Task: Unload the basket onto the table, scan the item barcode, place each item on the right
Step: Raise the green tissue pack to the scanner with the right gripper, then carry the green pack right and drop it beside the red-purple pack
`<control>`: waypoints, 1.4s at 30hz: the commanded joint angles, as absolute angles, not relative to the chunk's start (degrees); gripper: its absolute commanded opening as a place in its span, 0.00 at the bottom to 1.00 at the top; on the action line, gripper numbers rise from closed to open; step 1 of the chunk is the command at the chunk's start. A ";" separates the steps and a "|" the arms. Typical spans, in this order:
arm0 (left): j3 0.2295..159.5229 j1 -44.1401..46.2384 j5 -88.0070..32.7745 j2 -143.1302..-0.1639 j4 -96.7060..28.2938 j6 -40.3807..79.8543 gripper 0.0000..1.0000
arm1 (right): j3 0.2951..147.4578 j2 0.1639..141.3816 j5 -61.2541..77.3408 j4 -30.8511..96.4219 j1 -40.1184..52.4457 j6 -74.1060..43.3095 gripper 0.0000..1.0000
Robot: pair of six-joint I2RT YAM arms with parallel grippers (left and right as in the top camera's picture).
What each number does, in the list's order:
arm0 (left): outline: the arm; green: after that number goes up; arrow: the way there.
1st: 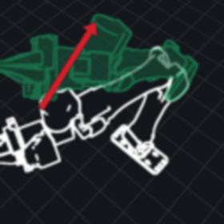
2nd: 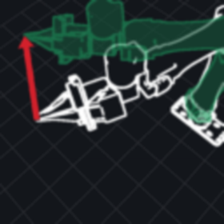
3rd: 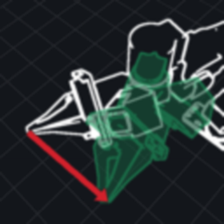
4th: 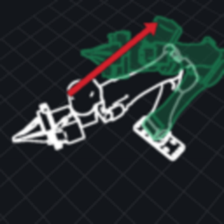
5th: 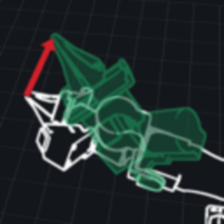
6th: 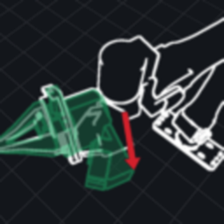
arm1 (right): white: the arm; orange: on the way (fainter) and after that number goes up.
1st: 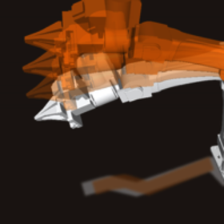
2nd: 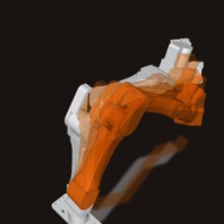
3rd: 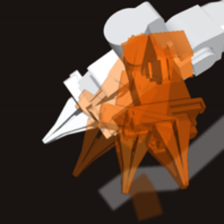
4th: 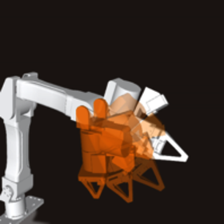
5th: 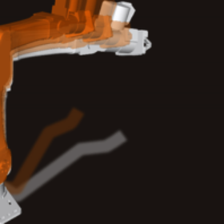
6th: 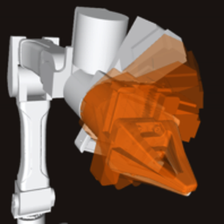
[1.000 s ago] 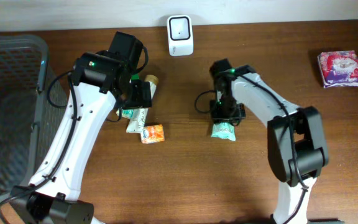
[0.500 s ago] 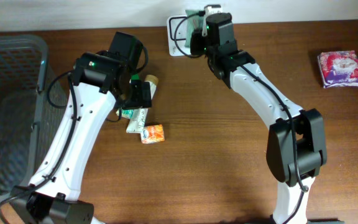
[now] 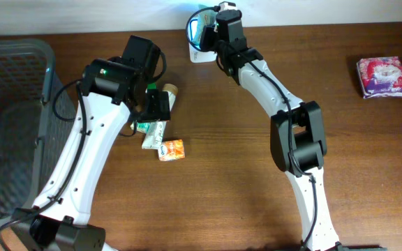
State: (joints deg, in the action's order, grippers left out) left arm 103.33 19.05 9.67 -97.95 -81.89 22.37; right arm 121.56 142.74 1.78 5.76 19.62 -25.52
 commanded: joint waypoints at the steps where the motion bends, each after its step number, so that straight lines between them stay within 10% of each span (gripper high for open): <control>1: 103.46 18.68 9.69 -97.71 -81.95 23.11 0.99 | 123.17 142.56 2.13 6.70 19.90 -23.09 0.04; 10: 103.46 18.68 9.69 -97.71 -81.95 23.11 0.99 | 151.48 140.27 -13.80 53.67 6.13 -12.45 0.04; 16: 103.46 18.68 9.69 -97.71 -81.95 23.14 0.99 | 139.90 140.73 -3.46 71.20 -15.68 7.94 0.07; 18: 103.46 18.68 9.69 -97.71 -81.95 23.11 0.99 | 132.22 140.73 -3.64 68.73 -19.55 12.64 0.23; 19: 103.46 18.68 9.69 -97.71 -81.95 23.14 0.99 | 129.36 140.75 -3.66 67.05 -21.47 12.64 0.46; 20: 103.46 18.68 9.69 -97.71 -81.95 23.11 0.99 | 128.25 140.75 -3.62 66.22 -23.57 12.34 0.99; 30: 103.46 18.68 9.69 -97.71 -81.95 23.11 0.99 | 151.28 133.32 35.55 81.21 -10.85 5.48 0.99; 42: 103.46 18.68 9.69 -97.71 -81.95 23.11 0.99 | 135.96 135.44 29.26 80.12 20.86 5.52 0.99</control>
State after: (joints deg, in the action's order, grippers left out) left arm 103.33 19.05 9.67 -97.95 -81.91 22.37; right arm 136.62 134.98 29.89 80.29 20.47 5.76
